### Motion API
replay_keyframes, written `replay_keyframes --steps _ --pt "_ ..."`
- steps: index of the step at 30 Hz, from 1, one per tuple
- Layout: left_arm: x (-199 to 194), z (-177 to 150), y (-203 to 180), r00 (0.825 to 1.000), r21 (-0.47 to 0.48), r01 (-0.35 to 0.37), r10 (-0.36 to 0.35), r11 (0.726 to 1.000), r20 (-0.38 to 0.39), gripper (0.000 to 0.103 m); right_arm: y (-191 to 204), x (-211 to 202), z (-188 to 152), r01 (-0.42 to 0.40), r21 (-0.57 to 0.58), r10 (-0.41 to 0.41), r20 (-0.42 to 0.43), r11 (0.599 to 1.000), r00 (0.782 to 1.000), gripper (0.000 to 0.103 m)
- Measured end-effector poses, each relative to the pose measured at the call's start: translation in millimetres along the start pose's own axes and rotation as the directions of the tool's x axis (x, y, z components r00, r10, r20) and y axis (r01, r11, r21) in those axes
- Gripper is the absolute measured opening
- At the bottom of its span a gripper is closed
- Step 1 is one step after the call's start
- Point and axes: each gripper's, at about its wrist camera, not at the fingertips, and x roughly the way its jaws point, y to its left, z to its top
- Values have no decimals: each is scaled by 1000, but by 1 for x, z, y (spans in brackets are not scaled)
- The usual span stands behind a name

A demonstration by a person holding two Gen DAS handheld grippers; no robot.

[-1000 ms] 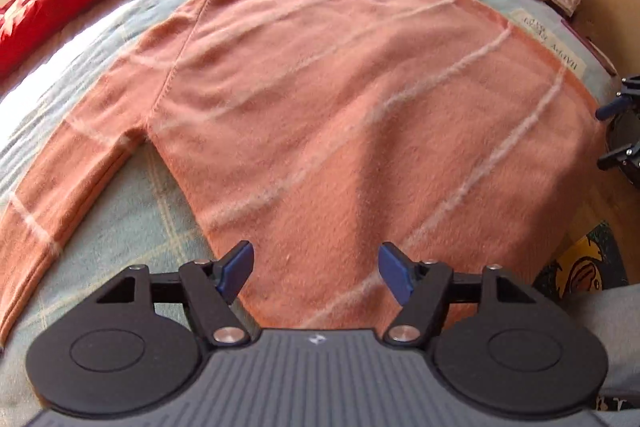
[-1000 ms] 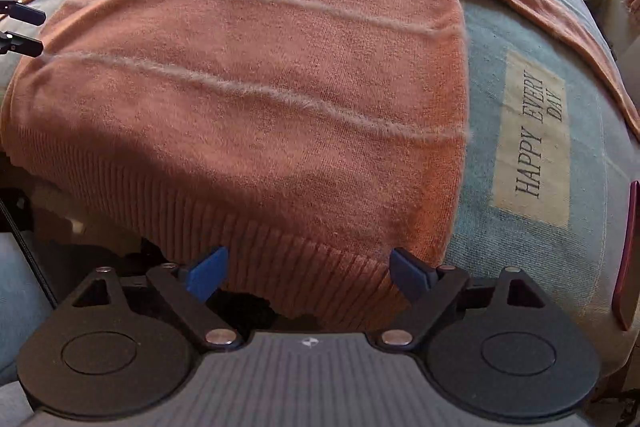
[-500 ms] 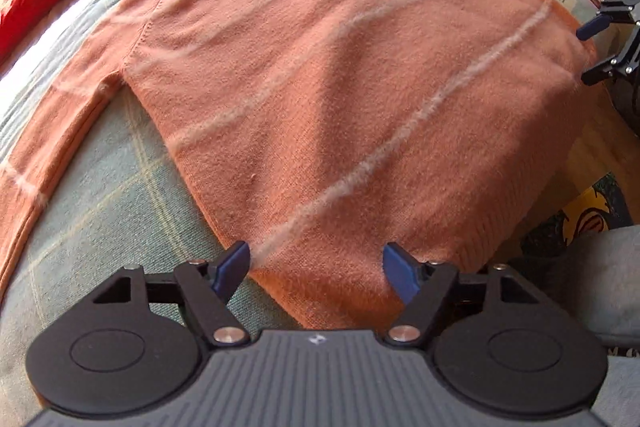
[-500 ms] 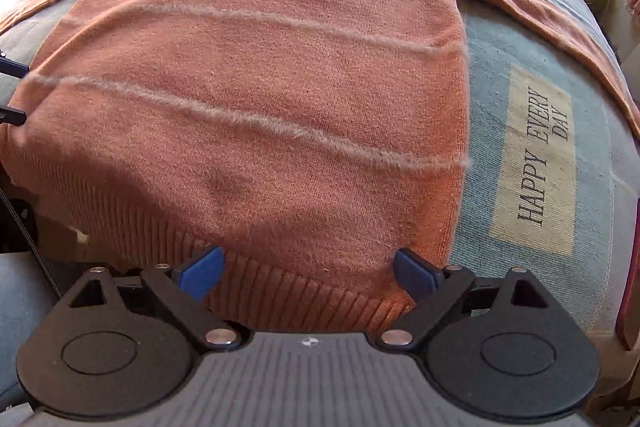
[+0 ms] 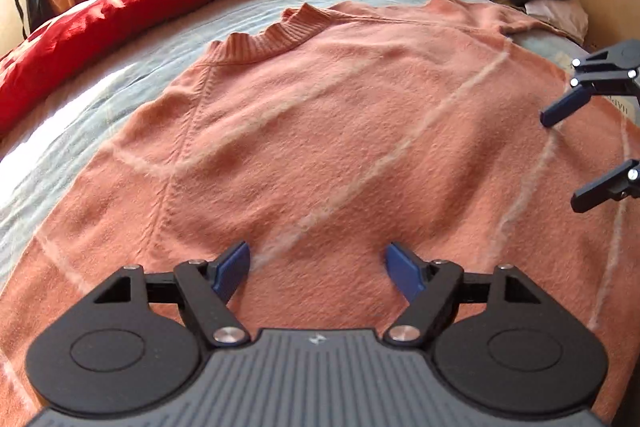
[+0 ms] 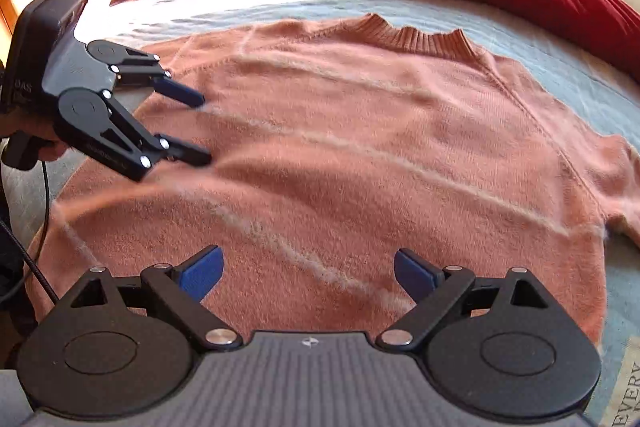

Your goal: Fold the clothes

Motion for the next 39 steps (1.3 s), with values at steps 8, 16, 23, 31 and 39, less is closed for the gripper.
replay_keyframes --steps 8,16,23,31,39 --pt "-31 -1 32 999 -139 -31 28 990 -29 75 11 -17 -27 88 -1 -88 -74 996 993 103" --pt "24 60 29 992 -22 95 -93 995 87 77 18 25 68 62 14 -63 125 998 990 103" --pt "37 61 62 987 -111 163 -162 980 15 76 -1 46 47 86 144 -90 21 986 996 103" --pt "96 115 109 976 -136 215 -210 967 54 77 2 50 46 159 250 -157 -27 955 987 103" --pt "114 127 147 986 -274 155 -129 949 109 74 2 53 49 183 284 -180 -35 941 983 103"
